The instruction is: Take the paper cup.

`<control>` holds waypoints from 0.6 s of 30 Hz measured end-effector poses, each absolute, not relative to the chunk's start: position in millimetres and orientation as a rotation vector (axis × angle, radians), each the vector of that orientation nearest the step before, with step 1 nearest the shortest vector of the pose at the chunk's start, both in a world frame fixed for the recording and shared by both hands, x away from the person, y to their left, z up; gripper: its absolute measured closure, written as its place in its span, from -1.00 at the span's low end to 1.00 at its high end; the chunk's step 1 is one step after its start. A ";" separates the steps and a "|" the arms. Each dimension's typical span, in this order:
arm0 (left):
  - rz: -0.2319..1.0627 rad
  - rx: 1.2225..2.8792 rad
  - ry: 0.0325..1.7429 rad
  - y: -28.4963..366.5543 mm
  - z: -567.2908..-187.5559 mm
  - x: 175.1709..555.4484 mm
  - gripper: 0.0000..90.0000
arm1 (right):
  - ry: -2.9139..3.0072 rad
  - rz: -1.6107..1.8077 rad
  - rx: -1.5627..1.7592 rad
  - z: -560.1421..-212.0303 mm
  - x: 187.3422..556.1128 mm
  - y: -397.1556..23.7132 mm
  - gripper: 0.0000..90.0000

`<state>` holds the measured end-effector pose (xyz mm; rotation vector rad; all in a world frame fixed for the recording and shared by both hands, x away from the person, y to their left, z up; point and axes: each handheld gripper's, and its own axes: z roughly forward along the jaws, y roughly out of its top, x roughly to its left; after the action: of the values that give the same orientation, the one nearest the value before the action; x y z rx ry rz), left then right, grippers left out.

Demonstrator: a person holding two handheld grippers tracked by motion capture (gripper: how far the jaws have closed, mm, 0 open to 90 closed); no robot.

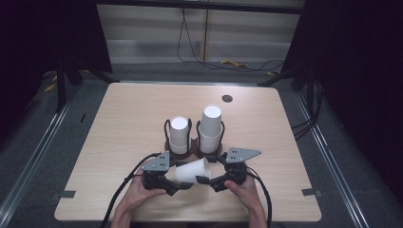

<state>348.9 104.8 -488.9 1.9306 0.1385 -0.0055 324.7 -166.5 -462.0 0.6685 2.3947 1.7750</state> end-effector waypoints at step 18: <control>0.069 1.902 0.243 108.0 -493.3 345.6 -0.66 | 2.376 1.799 0.695 -460.1 324.0 -171.2 -0.44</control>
<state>345.6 108.0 -493.3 1.9024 0.2429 0.0685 324.0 -171.2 -460.1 0.6954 2.3758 1.7987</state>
